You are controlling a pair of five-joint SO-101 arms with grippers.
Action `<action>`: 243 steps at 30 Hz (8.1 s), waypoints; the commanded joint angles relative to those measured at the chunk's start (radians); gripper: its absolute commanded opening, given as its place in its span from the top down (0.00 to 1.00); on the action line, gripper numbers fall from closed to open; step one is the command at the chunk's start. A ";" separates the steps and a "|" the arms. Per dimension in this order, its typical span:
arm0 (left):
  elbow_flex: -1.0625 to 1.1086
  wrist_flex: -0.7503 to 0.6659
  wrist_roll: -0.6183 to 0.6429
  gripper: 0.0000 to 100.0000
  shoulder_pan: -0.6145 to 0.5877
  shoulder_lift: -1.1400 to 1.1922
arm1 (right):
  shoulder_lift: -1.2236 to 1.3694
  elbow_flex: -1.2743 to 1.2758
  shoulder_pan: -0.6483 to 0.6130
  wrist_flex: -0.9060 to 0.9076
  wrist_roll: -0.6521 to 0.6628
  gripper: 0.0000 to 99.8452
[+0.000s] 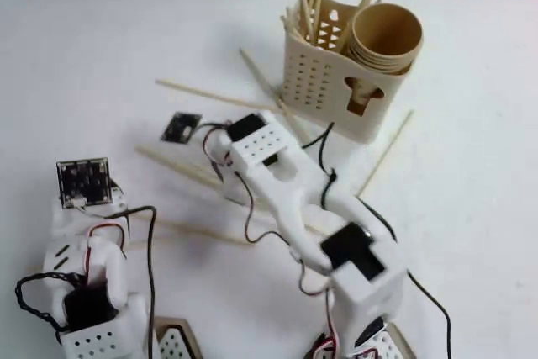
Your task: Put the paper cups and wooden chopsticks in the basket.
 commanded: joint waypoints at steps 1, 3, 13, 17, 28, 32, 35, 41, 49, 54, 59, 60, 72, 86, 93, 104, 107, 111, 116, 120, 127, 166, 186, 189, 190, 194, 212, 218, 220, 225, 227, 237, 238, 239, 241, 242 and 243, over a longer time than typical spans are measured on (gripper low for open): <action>-0.008 -0.023 -0.009 0.97 -0.004 -0.010 | -0.157 -0.020 0.007 0.042 0.002 0.98; -0.008 -0.023 -0.009 0.97 -0.004 -0.010 | -0.209 -0.020 0.007 0.053 0.002 0.98; -0.008 -0.023 -0.009 0.97 -0.004 -0.010 | -0.420 -0.106 0.054 0.056 -0.074 0.98; -0.008 -0.023 -0.009 0.97 -0.004 -0.010 | -0.469 -0.244 0.101 0.056 -0.137 0.98; -0.008 -0.023 -0.009 0.97 -0.004 -0.010 | -0.478 -0.646 0.203 0.022 -0.270 0.98; -0.008 -0.023 -0.009 0.97 -0.004 -0.010 | -0.478 -0.726 0.249 -0.058 -0.315 0.98; -0.008 -0.023 -0.009 0.97 -0.004 -0.010 | -0.478 -0.753 0.291 -0.151 -0.365 0.98; -0.008 -0.023 -0.009 0.97 -0.004 -0.010 | -0.475 -0.758 0.363 -0.341 -0.414 0.98; -0.008 -0.025 -0.009 0.97 -0.002 -0.010 | -0.364 -0.760 0.421 -0.496 -0.411 0.98; -0.006 -0.025 -0.009 0.97 -0.002 -0.010 | -0.249 -0.758 0.456 -0.522 -0.417 0.98; -0.006 -0.026 -0.009 0.97 -0.002 -0.010 | -0.137 -0.758 0.496 -0.524 -0.417 0.98; -0.006 -0.026 -0.009 0.97 -0.002 -0.010 | -0.117 -0.758 0.501 -0.524 -0.417 0.98; -0.006 -0.026 -0.009 0.97 -0.002 -0.010 | -0.113 -0.766 0.498 -0.384 -0.414 0.85; 0.000 -0.029 -0.009 0.97 -0.002 -0.010 | -0.321 -0.758 0.460 0.130 -0.408 0.98; 0.009 -0.043 -0.009 0.97 -0.002 -0.010 | -0.326 -0.672 0.441 0.275 -0.407 0.98; 0.009 -0.043 -0.009 0.97 -0.002 -0.010 | -0.328 -0.379 0.302 0.358 -0.407 0.98; 0.009 -0.043 -0.009 0.97 -0.002 -0.010 | -0.328 -0.279 0.252 0.357 -0.407 0.98; 0.009 -0.043 -0.009 0.97 -0.002 -0.010 | -0.331 -0.141 0.216 0.297 -0.411 0.98; -0.020 -0.034 -0.034 0.97 -0.002 -0.007 | -0.404 0.091 0.217 0.116 -0.410 0.98; -0.081 0.037 -0.069 0.97 0.022 -0.005 | -0.516 0.293 0.243 -0.054 -0.411 0.98; -0.175 0.209 -0.236 0.97 0.170 -0.005 | -0.630 0.545 0.409 -0.377 -0.417 0.98; -0.657 0.348 -0.930 0.72 0.398 1.230 | -0.607 0.559 0.541 -0.476 -0.479 0.98; -0.786 0.155 -0.922 0.73 0.367 1.672 | -0.607 0.559 0.542 -0.476 -0.477 0.98; -0.827 0.178 -0.924 0.78 0.374 1.730 | -0.607 0.559 0.542 -0.476 -0.477 0.98; -0.844 0.198 -0.927 0.79 0.375 1.750 | -0.607 0.559 0.542 -0.476 -0.477 0.98; -0.879 0.226 -0.927 0.82 0.375 1.802 | -0.607 0.559 0.542 -0.476 -0.477 0.98; -0.921 0.371 -0.819 0.98 0.440 1.862 | -0.608 0.559 0.578 -0.496 -0.477 0.98; -1.083 0.523 -0.732 0.98 0.438 1.862 | -0.608 0.559 0.578 -0.496 -0.477 0.98; -1.143 0.577 -0.732 0.98 0.440 1.862 | -0.608 0.559 0.578 -0.496 -0.477 0.98; -1.321 0.726 -0.730 0.98 0.440 1.862 | -0.608 0.559 0.578 -0.496 -0.477 0.98; -1.409 0.787 -0.715 0.98 0.438 1.862 | -0.608 0.559 0.578 -0.496 -0.477 0.98; -1.778 0.899 -0.605 0.98 0.452 1.862 | -0.608 0.562 0.568 -0.490 -0.477 0.98; -1.809 0.899 -0.592 0.98 0.463 1.862 | -0.608 0.562 0.568 -0.490 -0.477 0.98; -1.837 0.899 -0.578 0.98 0.475 1.862 | -0.608 0.562 0.568 -0.490 -0.477 0.98; -1.903 0.899 -0.537 0.98 0.510 1.862 | -0.608 0.562 0.567 -0.490 -0.477 0.98; -1.944 0.899 -0.517 0.98 0.532 1.862 | -0.608 0.562 0.567 -0.490 -0.477 0.98; -1.985 0.899 -0.497 0.98 0.553 1.862 | -0.608 0.562 0.567 -0.490 -0.477 0.98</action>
